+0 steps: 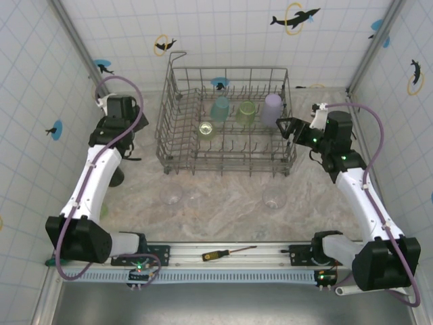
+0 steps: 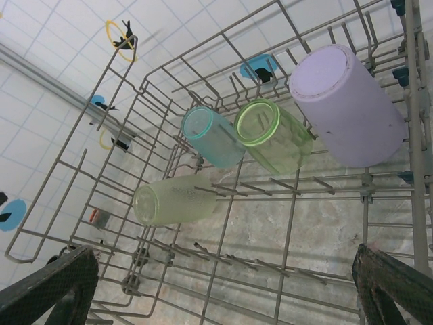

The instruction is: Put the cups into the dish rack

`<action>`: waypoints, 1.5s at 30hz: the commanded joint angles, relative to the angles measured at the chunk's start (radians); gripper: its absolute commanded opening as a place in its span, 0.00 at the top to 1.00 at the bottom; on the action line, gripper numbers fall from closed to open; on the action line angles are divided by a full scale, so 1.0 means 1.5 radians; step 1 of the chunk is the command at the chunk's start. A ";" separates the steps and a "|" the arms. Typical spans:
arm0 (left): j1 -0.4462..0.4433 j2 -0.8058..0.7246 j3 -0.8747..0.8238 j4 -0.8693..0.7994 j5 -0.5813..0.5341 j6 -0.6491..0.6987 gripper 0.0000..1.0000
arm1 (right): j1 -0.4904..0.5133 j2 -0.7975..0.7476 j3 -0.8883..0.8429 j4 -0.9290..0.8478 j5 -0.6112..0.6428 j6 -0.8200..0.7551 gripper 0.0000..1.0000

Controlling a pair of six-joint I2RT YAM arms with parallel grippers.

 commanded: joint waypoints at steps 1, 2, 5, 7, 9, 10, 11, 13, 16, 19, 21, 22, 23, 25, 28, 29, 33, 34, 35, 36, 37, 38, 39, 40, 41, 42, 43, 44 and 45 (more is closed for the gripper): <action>0.027 -0.020 -0.034 -0.020 0.047 -0.020 0.03 | 0.006 0.001 0.016 -0.003 -0.001 -0.004 0.00; 0.033 -0.020 -0.044 -0.019 0.048 -0.020 0.02 | 0.006 0.001 0.016 -0.002 -0.002 -0.005 0.00; 0.052 -0.013 -0.076 -0.020 0.052 -0.020 0.02 | 0.007 0.002 0.018 -0.002 -0.007 -0.008 0.00; 0.072 -0.009 -0.091 -0.026 0.055 -0.027 0.03 | 0.007 0.005 0.021 -0.004 -0.012 -0.009 0.00; 0.090 -0.010 -0.110 -0.020 0.053 -0.028 0.03 | 0.007 0.010 0.029 -0.010 -0.016 -0.011 0.00; 0.099 -0.011 -0.119 -0.016 0.051 -0.029 0.03 | 0.008 0.013 0.035 -0.012 -0.018 -0.012 0.00; 0.105 -0.011 -0.125 -0.012 0.045 -0.029 0.03 | 0.008 0.017 0.039 -0.014 -0.020 -0.012 0.00; 0.116 -0.008 -0.135 -0.007 0.035 -0.027 0.02 | 0.012 0.023 0.050 -0.017 -0.020 -0.011 0.00; 0.121 0.005 -0.142 0.002 0.015 -0.013 0.03 | 0.021 0.029 0.063 -0.024 -0.016 -0.011 0.00; 0.122 0.036 -0.147 -0.004 0.011 0.002 0.05 | 0.033 0.031 0.068 -0.034 -0.002 -0.014 0.00; 0.124 0.051 -0.155 -0.007 0.009 0.008 0.06 | 0.040 0.033 0.070 -0.036 0.006 -0.013 0.00; 0.127 0.057 -0.161 -0.006 0.013 0.011 0.06 | 0.044 0.034 0.074 -0.038 0.010 -0.013 0.00; 0.131 0.059 -0.166 -0.005 0.017 0.013 0.06 | 0.048 0.036 0.076 -0.041 0.015 -0.014 0.00; 0.144 0.059 -0.178 0.005 0.031 0.016 0.08 | 0.057 0.041 0.084 -0.050 0.024 -0.015 0.00; 0.167 0.057 -0.201 0.022 0.057 0.022 0.10 | 0.074 0.053 0.105 -0.062 0.028 -0.019 0.00; 0.171 0.059 -0.203 0.025 0.058 0.024 0.10 | 0.078 0.056 0.110 -0.066 0.051 -0.021 0.00; 0.181 0.074 -0.211 0.035 0.064 0.036 0.12 | 0.100 0.063 0.123 -0.070 0.071 -0.024 0.00; 0.183 0.079 -0.212 0.036 0.067 0.039 0.13 | 0.104 0.064 0.124 -0.071 0.075 -0.024 0.00; 0.186 0.084 -0.211 0.038 0.071 0.041 0.14 | 0.106 0.066 0.126 -0.072 0.077 -0.024 0.00; 0.187 0.090 -0.211 0.039 0.073 0.043 0.16 | 0.110 0.067 0.128 -0.072 0.080 -0.025 0.00; 0.190 0.094 -0.211 0.040 0.075 0.043 0.19 | 0.113 0.069 0.128 -0.072 0.083 -0.025 0.00; 0.193 0.098 -0.210 0.042 0.078 0.045 0.22 | 0.115 0.072 0.130 -0.072 0.084 -0.026 0.00; 0.195 0.101 -0.211 0.044 0.082 0.045 0.24 | 0.117 0.075 0.132 -0.073 0.084 -0.026 0.00; 0.196 0.102 -0.211 0.046 0.085 0.045 0.26 | 0.119 0.079 0.137 -0.076 0.084 -0.028 0.00; 0.197 0.104 -0.212 0.049 0.090 0.045 0.28 | 0.121 0.083 0.143 -0.080 0.085 -0.031 0.00; 0.199 0.106 -0.212 0.052 0.094 0.046 0.31 | 0.123 0.088 0.149 -0.084 0.087 -0.034 0.00; 0.198 0.107 -0.212 0.053 0.096 0.047 0.34 | 0.124 0.091 0.154 -0.088 0.088 -0.036 0.00; 0.198 0.110 -0.210 0.052 0.095 0.048 0.38 | 0.126 0.094 0.159 -0.090 0.090 -0.037 0.00; 0.198 0.112 -0.210 0.052 0.093 0.049 0.42 | 0.127 0.097 0.164 -0.092 0.091 -0.038 0.00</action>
